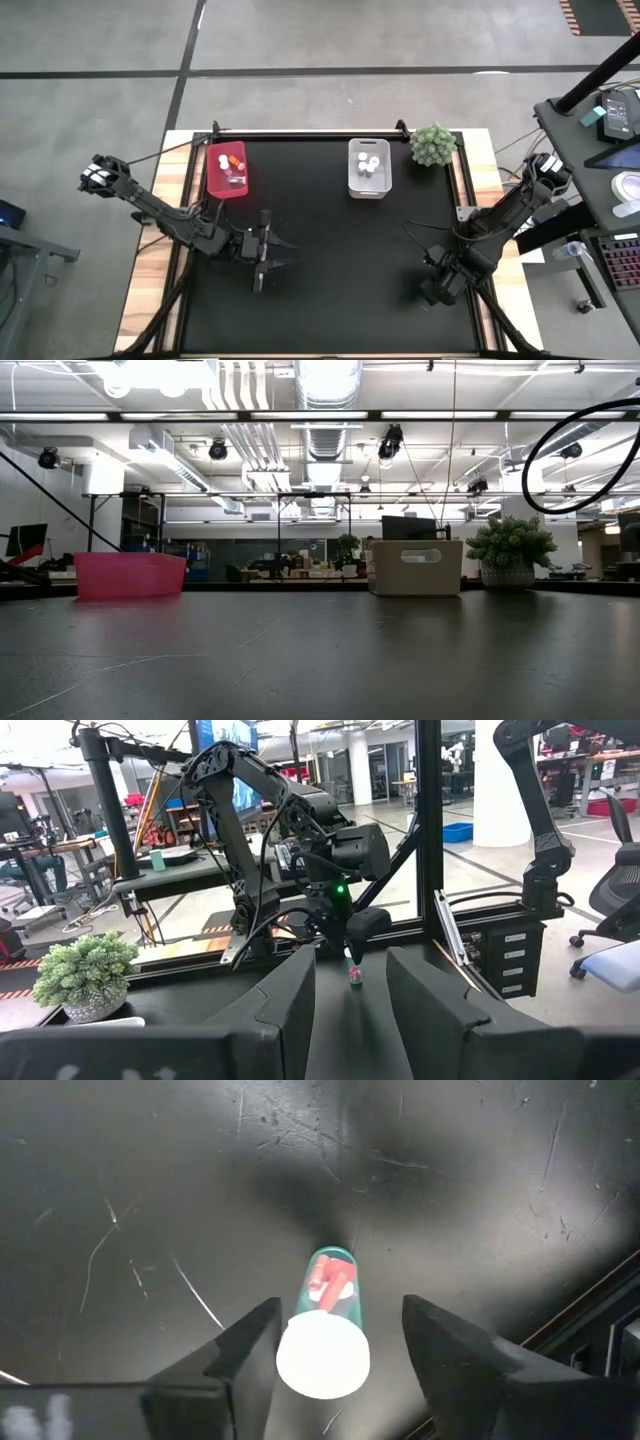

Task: Pick and place medicine bottles into bin by pill shape (circle, oval)
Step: Put the blue capsule bottle into the white bin

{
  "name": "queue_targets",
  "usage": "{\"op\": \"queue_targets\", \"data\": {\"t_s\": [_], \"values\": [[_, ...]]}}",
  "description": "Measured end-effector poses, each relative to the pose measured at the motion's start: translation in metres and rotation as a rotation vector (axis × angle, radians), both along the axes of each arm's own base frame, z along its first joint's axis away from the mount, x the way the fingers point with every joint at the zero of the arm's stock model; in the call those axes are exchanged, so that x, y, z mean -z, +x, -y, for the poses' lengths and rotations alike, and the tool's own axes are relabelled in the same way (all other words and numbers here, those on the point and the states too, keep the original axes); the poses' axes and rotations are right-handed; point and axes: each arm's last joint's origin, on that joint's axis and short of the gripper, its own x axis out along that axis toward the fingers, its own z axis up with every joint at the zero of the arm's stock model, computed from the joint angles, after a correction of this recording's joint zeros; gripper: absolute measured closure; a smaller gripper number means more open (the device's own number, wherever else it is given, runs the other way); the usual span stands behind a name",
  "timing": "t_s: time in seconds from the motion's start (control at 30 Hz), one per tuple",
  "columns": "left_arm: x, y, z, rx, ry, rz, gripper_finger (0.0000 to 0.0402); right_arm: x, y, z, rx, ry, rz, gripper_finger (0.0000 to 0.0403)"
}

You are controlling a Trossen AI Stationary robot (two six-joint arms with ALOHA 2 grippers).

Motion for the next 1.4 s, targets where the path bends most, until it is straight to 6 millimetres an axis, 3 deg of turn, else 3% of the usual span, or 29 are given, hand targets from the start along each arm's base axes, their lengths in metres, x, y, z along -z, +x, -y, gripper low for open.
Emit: {"op": "queue_targets", "data": {"t_s": [0.5, 1.07, 1.4], "values": [[0.000, 0.000, 0.000, 0.000, 0.000, 0.000, 0.0291, 0.000, 0.000, 0.000, 0.000, -0.001, 0.000, 0.0297], [0.000, 0.000, -0.001, -0.022, -0.003, 0.001, 0.0291, -0.020, 0.014, -0.004, -0.018, -0.008, 0.121, 0.0286], [0.000, 0.000, -0.001, -0.053, 0.018, -0.001, 0.0291, -0.052, 0.054, 0.016, -0.074, -0.025, 0.294, 0.0287]]}}
